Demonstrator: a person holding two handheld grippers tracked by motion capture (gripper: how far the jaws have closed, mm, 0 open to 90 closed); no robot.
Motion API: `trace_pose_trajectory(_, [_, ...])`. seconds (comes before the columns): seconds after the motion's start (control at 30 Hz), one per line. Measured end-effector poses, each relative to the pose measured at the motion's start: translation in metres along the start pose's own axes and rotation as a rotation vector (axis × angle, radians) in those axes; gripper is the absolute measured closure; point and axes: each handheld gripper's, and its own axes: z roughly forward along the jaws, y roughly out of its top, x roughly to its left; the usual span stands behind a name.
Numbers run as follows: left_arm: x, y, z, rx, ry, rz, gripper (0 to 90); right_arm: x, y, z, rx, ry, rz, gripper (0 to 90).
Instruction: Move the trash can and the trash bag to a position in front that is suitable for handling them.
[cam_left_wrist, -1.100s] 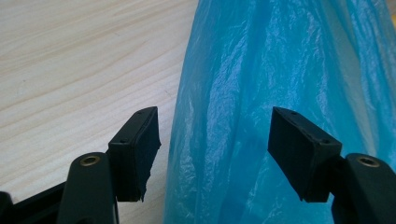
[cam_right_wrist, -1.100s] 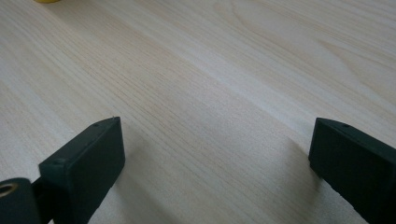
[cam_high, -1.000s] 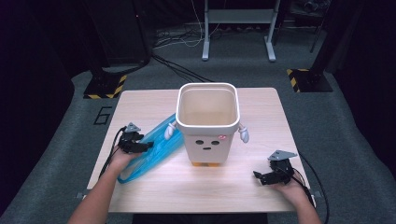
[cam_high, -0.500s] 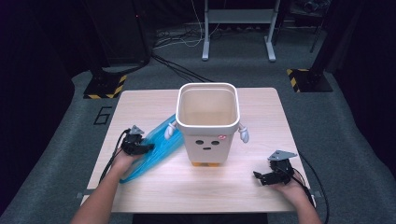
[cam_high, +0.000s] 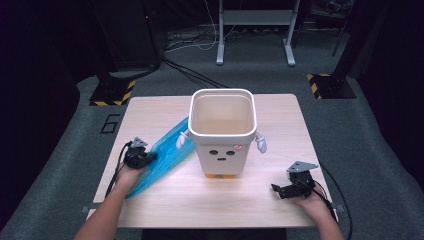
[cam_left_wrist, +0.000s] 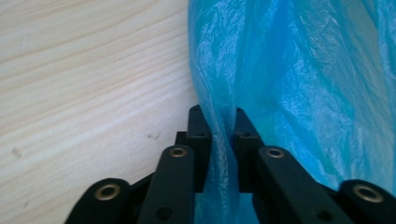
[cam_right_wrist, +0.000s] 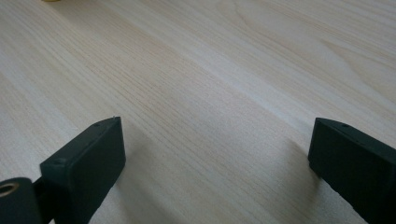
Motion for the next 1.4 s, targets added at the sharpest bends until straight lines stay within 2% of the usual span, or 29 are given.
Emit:
trace_pose_trajectory(0.13, [0.004,-0.003,-0.007,0.023,0.030,-0.037,87.4,0.000,0.000,0.000,0.000,0.000,0.000,3.0])
trace_pose_trajectory(0.37, [0.016,-0.016,-0.024,0.000,0.089,-0.134,88.6,0.000,0.000,0.000,0.000,0.002,-0.001,3.2])
trace_pose_trajectory(0.6, [0.026,-0.029,-0.052,-0.034,0.159,-0.221,88.9,0.000,0.000,0.000,0.001,0.003,-0.003,3.2])
trace_pose_trajectory(0.73, [0.029,-0.036,-0.070,-0.049,0.204,-0.234,88.9,0.000,0.000,0.000,0.001,0.003,-0.002,3.2])
trace_pose_trajectory(0.83, [0.029,-0.042,-0.080,-0.057,0.221,-0.256,89.0,0.000,0.000,0.000,0.001,0.003,-0.003,3.2])
trace_pose_trajectory(0.87, [0.029,-0.042,-0.080,-0.057,0.221,-0.256,89.0,0.000,0.000,0.000,0.001,0.003,-0.003,3.2])
trace_pose_trajectory(0.9, [0.029,-0.047,-0.084,-0.055,0.221,-0.279,89.0,0.000,0.000,0.000,0.001,0.003,-0.002,3.2])
trace_pose_trajectory(0.97, [0.027,-0.050,-0.085,-0.052,0.221,-0.289,88.9,0.000,0.000,0.000,0.001,0.003,-0.002,3.2])
trace_pose_trajectory(1.1, [0.023,-0.051,-0.084,-0.058,0.186,-0.295,86.9,0.000,0.000,0.000,0.000,0.001,0.000,3.2])
trace_pose_trajectory(1.17, [0.021,-0.050,-0.084,-0.062,0.178,-0.300,81.4,0.000,0.000,0.000,0.000,0.000,0.002,3.2])
trace_pose_trajectory(1.23, [0.021,-0.051,-0.084,-0.078,0.152,-0.309,71.5,0.000,0.000,0.000,0.000,-0.001,0.003,3.3])
trace_pose_trajectory(1.3, [0.020,-0.052,-0.084,-0.087,0.150,-0.307,61.9,0.000,0.000,0.000,0.000,-0.001,0.003,3.4])
trace_pose_trajectory(1.37, [0.020,-0.052,-0.085,-0.102,0.127,-0.298,52.8,0.000,0.000,0.000,0.000,-0.001,0.003,3.4])
trace_pose_trajectory(1.4, [0.020,-0.052,-0.086,-0.106,0.131,-0.287,49.8,0.000,0.000,0.000,0.000,-0.001,0.003,3.4])
